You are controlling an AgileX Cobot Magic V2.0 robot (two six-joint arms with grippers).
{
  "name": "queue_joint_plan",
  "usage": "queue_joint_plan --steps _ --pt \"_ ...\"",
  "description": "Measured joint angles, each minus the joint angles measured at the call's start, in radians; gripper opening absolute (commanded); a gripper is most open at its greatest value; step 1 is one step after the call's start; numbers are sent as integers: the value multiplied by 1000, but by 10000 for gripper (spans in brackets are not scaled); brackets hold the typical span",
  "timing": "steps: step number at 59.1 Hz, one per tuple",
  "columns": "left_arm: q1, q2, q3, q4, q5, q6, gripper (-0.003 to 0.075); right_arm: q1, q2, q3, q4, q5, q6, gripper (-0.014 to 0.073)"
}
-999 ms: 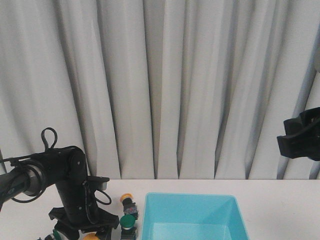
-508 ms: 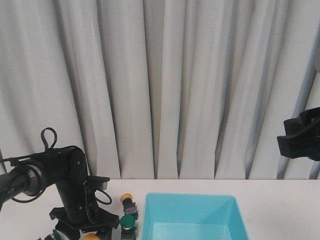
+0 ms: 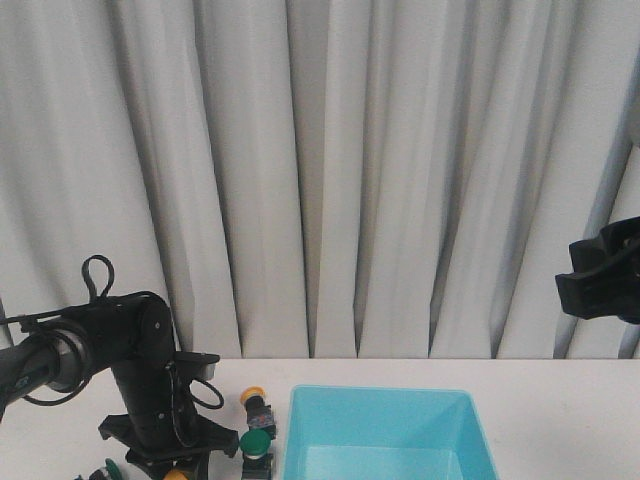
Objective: Pick red and yellow buttons and place in box
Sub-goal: 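Lift the yellow button toward the right gripper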
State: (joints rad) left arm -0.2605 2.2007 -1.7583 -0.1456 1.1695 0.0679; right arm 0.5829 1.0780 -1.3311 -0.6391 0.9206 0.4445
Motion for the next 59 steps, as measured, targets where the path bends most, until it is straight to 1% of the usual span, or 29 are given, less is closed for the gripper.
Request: queue_joint_plan --steps 5,13,18,23,31,38,45,50,59 --pt "0 0 0 0 3 0 112 0 0 0 0 4 0 379" --pt "0 0 0 0 7 3 42 0 0 0 0 16 0 379" --pt "0 0 0 0 15 8 20 0 0 0 0 19 -1 379" --pt "0 -7 0 -1 28 25 17 0 0 0 0 19 -19 379" --pt "0 -53 0 -1 47 68 18 0 0 0 21 19 -126 379" --pt "0 -142 0 -13 45 81 18 0 6 0 68 9 -297 382" --pt "0 -252 0 -94 29 104 20 0 26 0 130 -22 -458 395" --pt "0 -322 0 -181 21 145 20 0 50 0 169 -42 -520 419" --pt "0 -446 0 -442 22 242 21 0 110 0 205 -49 -590 444"
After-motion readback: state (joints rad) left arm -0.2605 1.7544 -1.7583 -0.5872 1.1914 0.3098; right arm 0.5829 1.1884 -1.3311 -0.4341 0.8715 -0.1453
